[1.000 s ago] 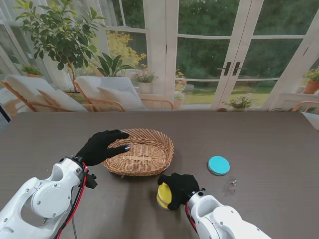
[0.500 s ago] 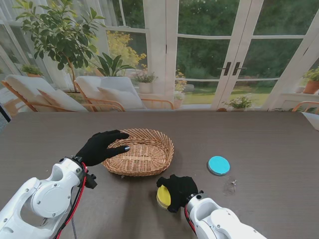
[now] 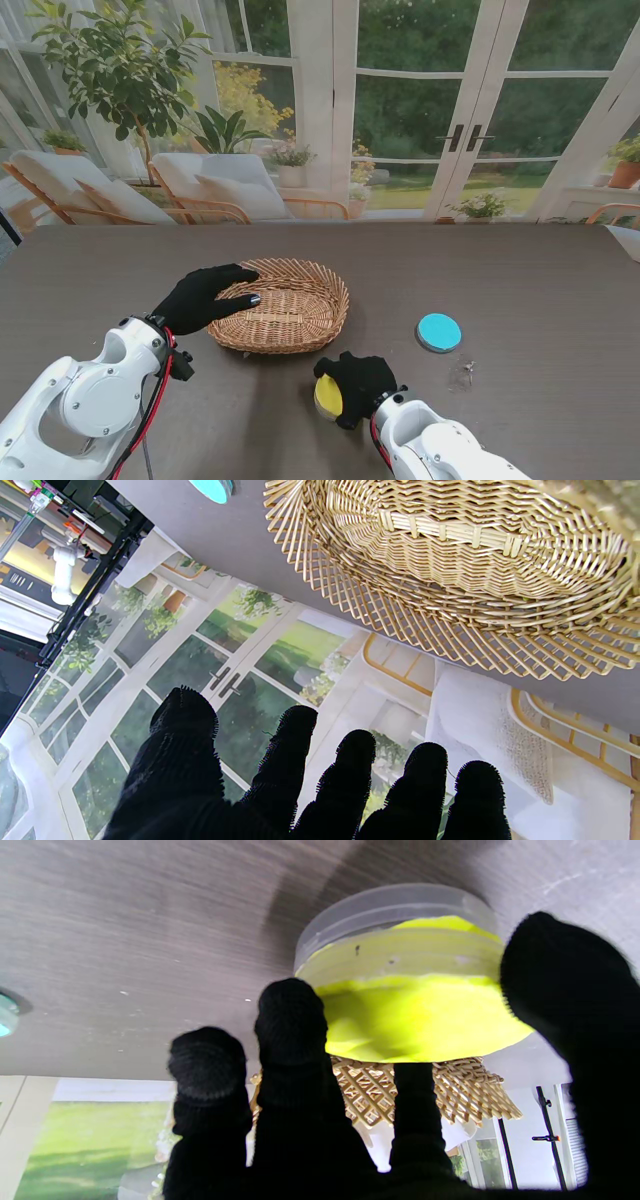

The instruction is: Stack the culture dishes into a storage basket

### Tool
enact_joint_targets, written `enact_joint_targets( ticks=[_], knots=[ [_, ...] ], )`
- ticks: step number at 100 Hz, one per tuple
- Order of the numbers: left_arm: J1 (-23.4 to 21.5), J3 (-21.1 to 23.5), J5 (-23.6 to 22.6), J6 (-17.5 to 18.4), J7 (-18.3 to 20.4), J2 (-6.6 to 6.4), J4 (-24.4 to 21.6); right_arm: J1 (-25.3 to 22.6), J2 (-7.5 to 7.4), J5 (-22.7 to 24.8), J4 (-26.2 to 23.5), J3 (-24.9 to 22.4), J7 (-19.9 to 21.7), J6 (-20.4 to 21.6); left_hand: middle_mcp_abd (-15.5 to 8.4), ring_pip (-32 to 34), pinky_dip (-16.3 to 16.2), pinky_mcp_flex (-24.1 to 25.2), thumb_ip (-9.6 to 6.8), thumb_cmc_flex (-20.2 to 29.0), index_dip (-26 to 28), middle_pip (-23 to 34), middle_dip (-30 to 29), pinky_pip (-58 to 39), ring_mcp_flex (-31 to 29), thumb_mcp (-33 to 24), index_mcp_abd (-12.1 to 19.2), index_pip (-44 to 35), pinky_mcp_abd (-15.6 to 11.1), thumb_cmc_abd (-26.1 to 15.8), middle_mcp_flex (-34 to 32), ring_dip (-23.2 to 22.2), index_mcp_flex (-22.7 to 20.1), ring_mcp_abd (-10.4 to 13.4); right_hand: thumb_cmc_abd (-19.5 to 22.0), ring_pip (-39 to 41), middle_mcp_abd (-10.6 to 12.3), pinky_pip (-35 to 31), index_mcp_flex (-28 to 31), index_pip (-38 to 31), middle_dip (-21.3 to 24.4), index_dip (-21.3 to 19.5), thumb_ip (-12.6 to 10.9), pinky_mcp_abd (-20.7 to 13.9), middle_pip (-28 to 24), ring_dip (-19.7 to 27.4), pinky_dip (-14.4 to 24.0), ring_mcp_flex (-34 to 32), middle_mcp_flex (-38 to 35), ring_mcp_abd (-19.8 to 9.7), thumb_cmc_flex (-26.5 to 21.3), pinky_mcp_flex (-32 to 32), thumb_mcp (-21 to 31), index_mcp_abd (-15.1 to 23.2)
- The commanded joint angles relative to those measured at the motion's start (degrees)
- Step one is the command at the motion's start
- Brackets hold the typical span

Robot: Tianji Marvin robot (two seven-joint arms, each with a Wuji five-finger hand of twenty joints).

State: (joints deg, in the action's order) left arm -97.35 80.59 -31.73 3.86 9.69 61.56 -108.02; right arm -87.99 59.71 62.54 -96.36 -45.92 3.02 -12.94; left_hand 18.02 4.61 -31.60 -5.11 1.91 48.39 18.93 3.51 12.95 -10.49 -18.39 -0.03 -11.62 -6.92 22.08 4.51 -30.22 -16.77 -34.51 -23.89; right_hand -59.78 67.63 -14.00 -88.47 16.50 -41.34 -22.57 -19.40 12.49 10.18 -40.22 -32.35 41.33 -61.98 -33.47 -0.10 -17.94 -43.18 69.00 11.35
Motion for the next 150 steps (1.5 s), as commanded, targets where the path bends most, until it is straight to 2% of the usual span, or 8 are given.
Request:
enact_joint_targets(
  ticks=[1, 52, 79, 106, 150],
  knots=[
    [-0.23, 0.12, 0.3, -0.34, 1.32, -0.04, -0.48, -0.43, 0.09, 0.39, -0.19, 0.25, 0.88, 0.0, 0.3, 0.55, -0.86, -0.02, -1.85, 1.59, 0.04, -0.66, 0.54, -0.08, -1.53, 0.58, -0.44, -0.12, 0.38, -3.46, -0.2, -0.72, -0.61, -0.65, 1.76, 0.78, 4.03, 0.03, 0.55, -4.21, -1.41, -0.31, -2.15, -1.01, -2.71, -0.29, -0.32, 0.65, 2.44, -0.43, 0.25, 1.55, 3.7, 1.33],
    [0.01, 0.01, 0.36, -0.14, 1.4, -0.06, -0.18, -0.02, 0.28, 1.03, 0.38, 1.24, -0.75, -1.16, 0.16, 0.51, -1.11, 0.19, -1.87, 1.64, 0.04, -0.62, 0.57, -0.02, -1.54, 0.57, -0.36, -0.13, 0.3, -3.56, -0.35, -0.95, -0.7, -0.6, 1.09, 1.12, 3.61, -0.13, -0.35, -4.08, -1.57, 0.28, -0.93, -1.49, -3.05, -0.24, -0.14, 1.89, 4.93, -0.47, 3.45, 2.24, 2.66, 0.59],
    [0.06, -0.02, 0.4, -0.08, 1.43, -0.07, -0.1, 0.16, 0.42, 1.34, 0.95, 1.58, -2.13, -1.51, 0.24, 0.49, -1.15, 0.18, -1.86, 1.6, 0.05, -0.65, 0.57, 0.01, -1.52, 0.6, -0.47, -0.15, 0.32, -3.58, -0.32, -0.97, -0.78, -0.6, 1.64, 1.17, 3.51, -0.28, -0.53, -4.49, -1.5, 0.4, -0.96, -1.68, -3.19, -0.11, -0.16, 1.84, 5.18, -0.59, 3.35, 2.09, 2.6, -0.01],
    [0.22, -0.11, 0.6, -0.12, 1.75, -0.12, 0.0, 0.15, 0.37, 1.67, 0.95, 1.7, -2.02, -1.85, 0.26, 0.5, -1.19, 0.13, -1.86, 1.6, 0.06, -0.61, 0.58, 0.02, -1.6, 0.61, -0.49, -0.18, 0.32, -3.62, -0.43, -0.99, -0.85, -0.66, 1.51, 0.91, 3.07, -0.09, -1.46, -4.4, -1.21, 0.86, -0.79, -1.76, -2.8, 0.01, -0.22, 3.02, 7.14, -0.54, 4.24, 2.9, 2.38, -0.73],
    [0.36, -0.18, 0.92, -0.35, 2.23, -0.18, 0.05, 0.01, 0.3, 1.84, 0.66, 1.66, -1.4, -2.04, 0.36, 0.59, -1.23, 0.08, -1.89, 1.83, 0.1, -0.57, 0.61, 0.01, -1.79, 0.54, -0.67, -0.27, 0.28, -3.41, -0.58, -1.05, -1.07, -0.74, 3.23, -0.21, 2.11, 0.37, -3.36, -4.05, 0.12, 1.78, 0.18, -1.87, -1.67, 0.74, -0.21, 4.75, 10.65, -0.01, 8.36, 4.02, 1.36, -1.6]
  ],
)
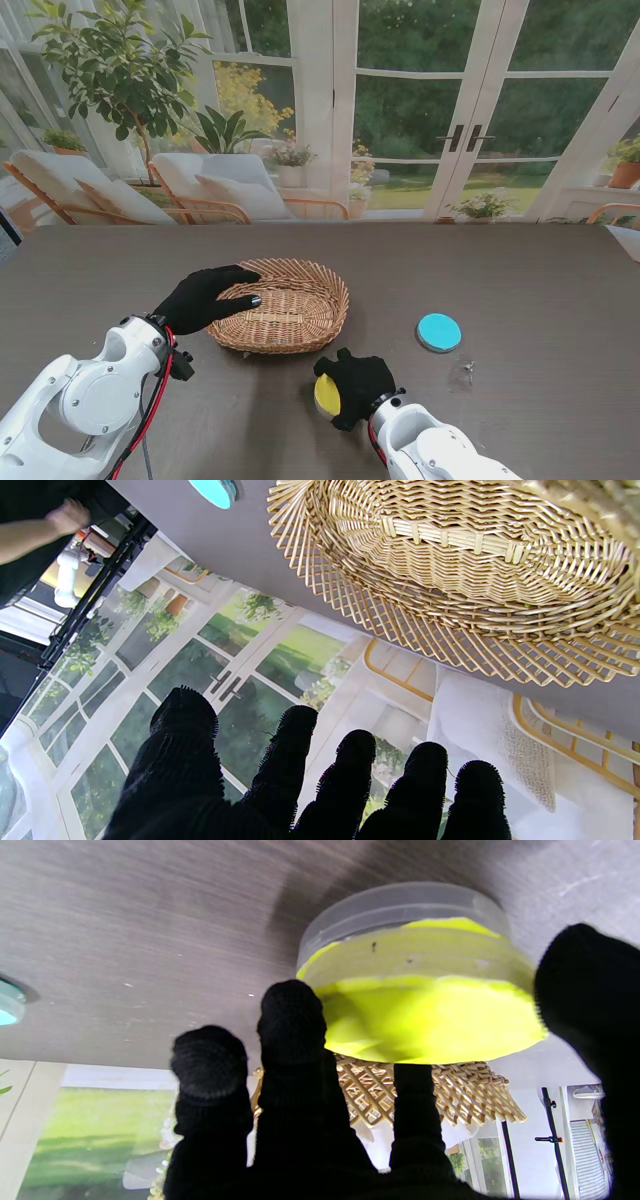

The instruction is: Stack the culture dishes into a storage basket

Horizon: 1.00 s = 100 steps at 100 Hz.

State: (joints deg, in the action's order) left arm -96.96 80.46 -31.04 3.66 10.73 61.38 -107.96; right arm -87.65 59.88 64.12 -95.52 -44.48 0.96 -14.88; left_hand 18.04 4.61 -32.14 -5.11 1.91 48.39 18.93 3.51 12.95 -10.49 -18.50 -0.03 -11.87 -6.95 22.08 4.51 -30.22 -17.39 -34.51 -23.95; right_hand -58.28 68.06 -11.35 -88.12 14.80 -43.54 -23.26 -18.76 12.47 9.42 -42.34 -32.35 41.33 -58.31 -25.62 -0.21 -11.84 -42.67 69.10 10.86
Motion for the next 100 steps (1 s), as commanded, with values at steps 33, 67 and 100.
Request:
enact_joint_targets(
  ticks=[33, 67, 100],
  knots=[
    [0.05, -0.1, 0.43, -0.44, 1.42, -0.02, -0.02, -0.22, 0.16, 0.16, -0.02, 0.45, 0.4, -0.23, 0.57, 0.67, -0.7, -0.09, -1.87, 1.88, 0.1, -0.5, 0.65, -0.02, -1.9, 0.57, -0.53, -0.23, 0.35, -3.59, -1.11, -0.47, -1.21, -0.82, 3.06, -0.49, -0.62, -0.05, -3.14, -1.92, 1.16, 1.49, 0.59, -1.26, 0.09, 1.02, -0.19, 1.03, 3.35, 0.08, 3.69, 3.48, 0.87, -1.15],
    [0.04, -0.05, 0.55, -0.61, 1.69, -0.06, -0.09, -0.24, 0.1, 0.11, -0.15, 0.44, 0.9, -0.12, 0.56, 0.68, -0.69, -0.14, -1.85, 1.81, 0.11, -0.53, 0.65, -0.02, -1.97, 0.62, -0.54, -0.26, 0.39, -3.67, -1.11, -0.47, -1.3, -0.76, 4.37, -0.98, -0.79, 0.41, -6.11, 1.0, 1.95, 3.99, 0.47, -0.78, 0.83, 1.43, -0.3, 1.21, 3.27, 0.7, 4.09, 3.85, 0.01, -1.55],
    [-0.09, 0.07, 0.46, -0.52, 1.7, -0.07, -0.17, -2.5, 0.24, 0.3, -2.04, -1.98, 0.27, -0.12, 0.73, 0.68, -0.69, -0.17, -1.86, 1.88, 0.09, -0.51, 0.65, -0.03, -1.98, 0.59, -0.63, -0.23, 0.39, -3.7, -1.15, -0.47, -1.26, -0.85, 5.21, -1.32, -0.77, 0.46, -5.45, 0.72, 2.34, 4.69, 0.4, -0.55, 1.12, 1.7, -0.28, 0.64, 2.69, 0.83, 4.53, 3.76, -0.53, -1.45]
  ],
)
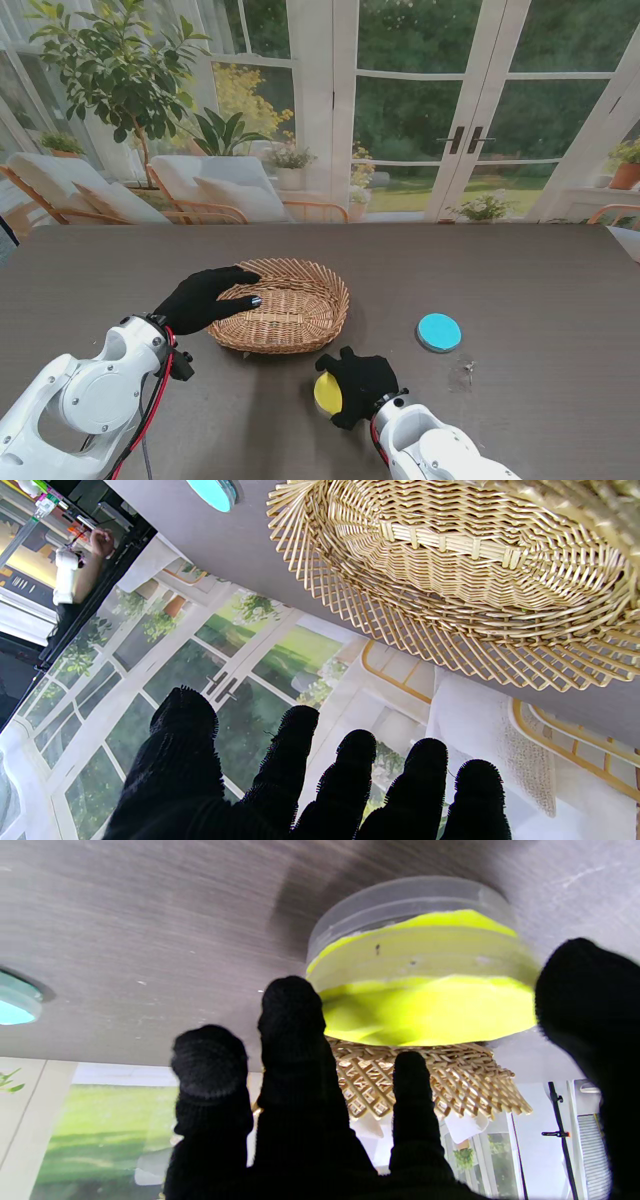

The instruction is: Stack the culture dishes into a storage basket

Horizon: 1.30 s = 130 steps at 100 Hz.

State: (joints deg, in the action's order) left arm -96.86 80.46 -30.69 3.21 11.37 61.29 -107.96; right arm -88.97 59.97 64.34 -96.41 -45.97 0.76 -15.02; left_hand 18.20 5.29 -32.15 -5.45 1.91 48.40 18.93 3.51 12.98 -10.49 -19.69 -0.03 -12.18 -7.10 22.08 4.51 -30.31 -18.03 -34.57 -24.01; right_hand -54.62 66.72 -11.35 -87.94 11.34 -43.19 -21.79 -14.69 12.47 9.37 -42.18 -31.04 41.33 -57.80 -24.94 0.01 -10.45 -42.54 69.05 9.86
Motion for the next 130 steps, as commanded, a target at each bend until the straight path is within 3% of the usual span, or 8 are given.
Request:
enact_joint_targets(
  ticks=[1, 28, 44, 56, 78, 97, 112, 130],
  knots=[
    [-0.2, 0.07, 0.11, -0.07, 1.07, 0.02, -0.17, -1.31, 0.17, 0.05, -1.24, -0.62, 0.39, 0.03, 0.51, 0.02, -0.68, 0.16, -1.85, 1.83, 0.09, -0.52, 0.62, -0.04, -0.85, 0.62, -0.22, -0.09, 0.39, -3.67, -1.05, 0.16, -1.22, -0.73, 1.55, 0.0, -0.77, 0.29, -1.95, 0.36, 0.9, 0.64, 0.39, -0.5, 0.99, 0.4, -0.29, 0.09, 1.99, 0.69, 3.11, 3.63, -0.49, -0.46],
    [-0.18, 0.05, 0.11, 0.05, 1.12, 0.0, -0.12, -3.95, 0.29, 0.77, -3.9, -4.0, -0.42, 1.16, 0.63, 0.03, -0.68, 0.16, -1.86, 1.88, 0.1, -0.49, 0.63, -0.04, -0.86, 0.6, -0.39, -0.11, 0.4, -3.71, -1.12, 0.15, -1.26, -0.86, 4.85, -1.14, -0.48, 0.83, -1.74, 0.37, 1.23, 1.13, 0.24, -0.26, 1.25, 0.86, -0.47, 0.44, 1.51, 1.21, 4.06, 3.9, -1.94, -0.69],
    [-0.13, 0.03, 0.13, 0.08, 1.12, 0.0, -0.06, -4.82, 0.45, 0.7, -4.83, -5.54, -0.65, 0.81, 0.58, 0.06, -0.69, 0.13, -1.86, 1.9, 0.11, -0.47, 0.65, -0.05, -0.93, 0.58, -0.34, -0.12, 0.42, -3.71, -1.21, 0.13, -1.28, -0.82, 14.54, -5.91, -0.11, 5.52, -1.56, 0.13, 1.61, 1.58, -1.48, 1.6, 1.94, 1.84, -1.97, 2.51, 1.55, 3.06, 3.51, 6.73, -8.33, -2.07],
    [-0.09, -0.01, 0.19, -0.04, 1.25, -0.02, -0.07, -5.47, 0.61, 0.92, -5.59, -7.09, -0.99, 0.07, 0.61, 0.1, -0.69, 0.11, -1.87, 1.91, 0.11, -0.46, 0.66, -0.06, -1.02, 0.58, -0.42, -0.13, 0.42, -3.71, -1.26, 0.11, -1.32, -0.79, 17.77, -14.05, 0.68, 11.6, -0.42, -0.5, 1.85, 1.31, -2.35, 3.82, 2.6, 3.25, -4.36, 5.71, 0.88, 5.75, 3.01, 10.23, -10.96, -2.46],
    [0.05, -0.1, 0.36, -0.12, 1.57, -0.07, -0.04, -6.04, 0.81, 1.56, -6.48, -10.19, -0.77, -1.11, 0.68, 0.08, -0.7, 0.1, -1.87, 1.93, 0.11, -0.45, 0.68, -0.06, -1.0, 0.58, -0.39, -0.1, 0.49, -3.72, -1.35, 0.12, -1.26, -0.86, 20.88, -38.47, 2.71, 28.84, 1.13, -0.02, 2.82, 1.07, -3.11, 8.33, 5.65, 9.51, -13.89, 13.93, -0.29, 12.25, 2.44, 19.83, -13.35, -1.94],
    [0.22, -0.25, 0.5, -0.38, 1.99, -0.13, -0.04, -5.83, 0.9, 2.08, -6.51, -12.99, -0.03, -1.99, 0.54, 0.07, -0.69, 0.12, -1.87, 1.91, 0.1, -0.46, 0.68, -0.06, -1.01, 0.58, -0.38, -0.1, 0.4, -3.78, -1.36, 0.12, -1.29, -0.88, 22.99, -54.52, 3.0, 43.01, 4.02, 0.44, 4.66, 0.75, -3.59, 8.52, 10.37, 18.04, -22.36, 25.39, 0.75, 13.82, 2.46, 29.44, -14.87, -3.06],
    [0.4, -0.41, 0.6, -0.56, 2.25, -0.18, 0.01, -5.58, 0.88, 2.8, -6.61, -15.36, 1.25, -2.4, 0.54, 0.06, -0.7, 0.1, -1.87, 1.93, 0.1, -0.46, 0.69, -0.07, -1.0, 0.58, -0.32, -0.09, 0.34, -3.83, -1.38, 0.13, -1.24, -0.81, 24.07, -59.44, 2.68, 51.55, 4.14, 2.17, 6.15, 1.27, -3.83, 7.76, 14.19, 21.91, -27.33, 29.37, 1.49, 13.69, 2.43, 32.85, -15.89, -3.28],
    [0.47, -0.49, 0.68, -0.73, 2.46, -0.21, -0.01, -4.66, 0.77, 3.77, -6.26, -17.84, 3.45, -2.99, 0.68, 0.05, -0.69, 0.15, -1.87, 1.91, 0.09, -0.45, 0.69, -0.05, -1.0, 0.6, -0.34, -0.06, 0.35, -3.83, -1.41, 0.14, -1.14, -0.82, 21.83, -60.47, 1.81, 54.81, 3.85, 2.56, 6.52, 1.44, -3.75, 8.4, 15.22, 22.84, -28.82, 30.48, 2.43, 14.71, 1.94, 33.0, -15.53, -2.84]
  ],
)
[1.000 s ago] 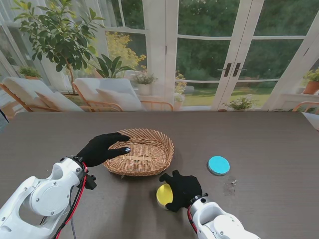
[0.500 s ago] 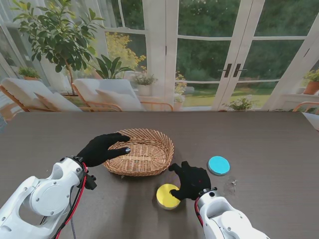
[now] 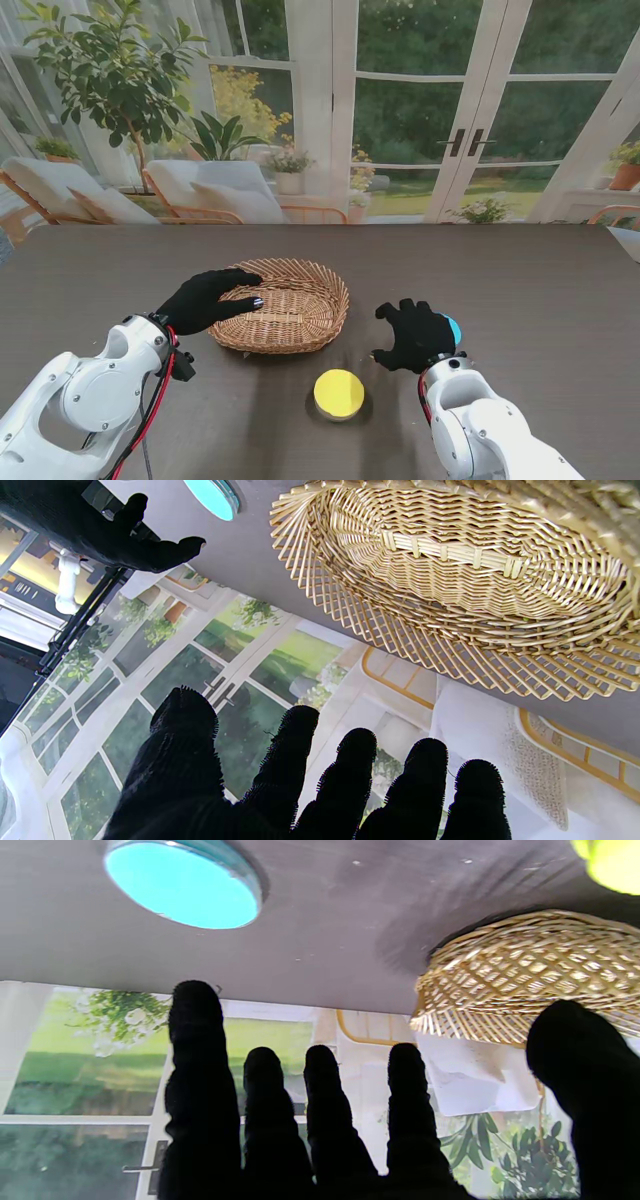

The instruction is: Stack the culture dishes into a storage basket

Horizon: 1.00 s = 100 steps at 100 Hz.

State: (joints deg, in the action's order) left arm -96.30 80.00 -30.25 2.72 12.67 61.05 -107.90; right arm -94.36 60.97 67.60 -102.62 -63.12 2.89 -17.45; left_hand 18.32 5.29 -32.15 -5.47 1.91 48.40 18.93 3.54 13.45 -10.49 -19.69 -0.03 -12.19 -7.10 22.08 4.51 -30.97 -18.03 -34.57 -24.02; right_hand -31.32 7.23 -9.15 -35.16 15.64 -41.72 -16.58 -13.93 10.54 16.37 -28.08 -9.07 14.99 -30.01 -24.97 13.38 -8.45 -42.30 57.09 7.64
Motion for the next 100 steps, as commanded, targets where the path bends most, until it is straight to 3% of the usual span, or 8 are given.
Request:
enact_joint_targets(
  ticks=[1, 24, 36, 46, 73, 100],
  knots=[
    [-0.08, -0.03, 0.24, -0.27, 1.17, 0.03, -0.09, 0.82, -0.24, 0.6, 0.0, -0.83, 1.53, -0.58, 0.5, 0.05, -0.69, 0.17, -1.87, 1.91, 0.1, -0.49, 0.22, -0.05, -1.0, 0.6, -0.31, -0.08, 0.37, -3.84, -0.72, 0.14, -1.17, -0.8, -1.78, -1.0, -0.47, 2.64, -0.47, 1.26, 1.36, 0.77, -1.72, 1.49, 1.22, 0.91, -2.66, 2.64, 2.49, 1.39, 0.08, 32.57, -3.16, -0.65],
    [-0.17, 0.01, 0.47, -0.81, 1.57, -0.02, -0.33, 3.07, -0.58, 1.75, 2.06, -3.11, 5.14, -0.75, 0.41, 0.01, -0.7, 0.15, -1.89, 1.96, 0.1, -0.47, 0.23, -0.07, -0.93, 0.58, -0.37, -0.07, 0.31, -3.87, -0.76, 0.16, -1.16, -0.85, -1.96, -1.31, -0.45, 14.24, -2.72, 1.72, 1.28, 1.4, -1.64, -0.21, 0.95, 1.07, -7.03, 2.88, 4.61, 1.29, -0.22, 33.64, -3.18, -1.22],
    [-0.18, 0.05, 0.52, -0.82, 1.58, -0.02, -0.33, 4.22, -0.76, 2.97, 3.69, -3.44, 6.43, -1.19, 0.65, 0.07, -0.7, 0.16, -1.89, 1.99, 0.11, -0.43, 0.24, -0.06, -1.05, 0.58, -0.36, -0.1, 0.32, -3.86, -0.93, 0.13, -1.24, -0.81, -2.27, -0.65, -0.67, 13.97, -2.75, 1.38, 1.1, 1.32, -1.71, 0.88, 0.47, 0.79, -7.03, 2.12, 4.53, 1.34, -0.39, 31.35, -2.74, -1.49],
    [-0.18, 0.11, 0.6, -0.8, 1.64, -0.02, -0.32, 5.18, -0.94, 4.3, 5.16, -3.31, 7.6, -1.78, 0.67, 0.08, -0.71, 0.11, -1.89, 1.98, 0.12, -0.42, 0.24, -0.09, -1.1, 0.58, -0.53, -0.13, 0.3, -3.89, -1.05, 0.12, -1.34, -0.83, -4.36, 1.6, -0.94, 7.63, -3.46, 1.73, 1.08, 1.67, -1.42, 2.82, 0.22, -0.8, -2.07, -0.18, 4.75, 1.83, -0.49, 29.7, -1.44, -0.89],
    [-0.36, 0.35, 0.75, -0.86, 1.66, -0.01, -0.43, 8.14, -1.38, 6.29, 9.56, -1.62, 9.94, -2.94, 0.81, 0.08, -0.71, 0.06, -1.89, 2.01, 0.11, -0.42, 0.25, -0.1, -1.16, 0.57, -0.67, -0.12, 0.37, -3.9, -1.15, 0.11, -1.36, -0.88, -18.77, 16.81, -2.03, -10.97, -3.32, 2.55, 0.66, 2.19, 1.13, 3.47, -1.04, -11.98, 11.19, -10.33, 4.97, 0.97, 0.19, 22.5, 8.2, 2.18],
    [-0.6, 0.62, 0.84, -0.95, 1.72, -0.01, -0.61, 12.57, -1.68, 5.53, 14.38, 1.79, 11.55, -4.8, 0.86, 0.12, -0.72, -0.03, -1.89, 2.06, 0.12, -0.41, 0.26, -0.13, -1.25, 0.57, -0.6, -0.15, 0.38, -3.84, -1.22, 0.09, -1.47, -0.95, -26.31, 37.36, -2.8, -23.51, -2.62, 2.1, -0.19, -0.53, 1.8, 2.93, -3.18, -21.87, 16.68, -14.36, 4.5, -2.46, -1.41, 20.21, 12.22, 3.77]
  ],
)
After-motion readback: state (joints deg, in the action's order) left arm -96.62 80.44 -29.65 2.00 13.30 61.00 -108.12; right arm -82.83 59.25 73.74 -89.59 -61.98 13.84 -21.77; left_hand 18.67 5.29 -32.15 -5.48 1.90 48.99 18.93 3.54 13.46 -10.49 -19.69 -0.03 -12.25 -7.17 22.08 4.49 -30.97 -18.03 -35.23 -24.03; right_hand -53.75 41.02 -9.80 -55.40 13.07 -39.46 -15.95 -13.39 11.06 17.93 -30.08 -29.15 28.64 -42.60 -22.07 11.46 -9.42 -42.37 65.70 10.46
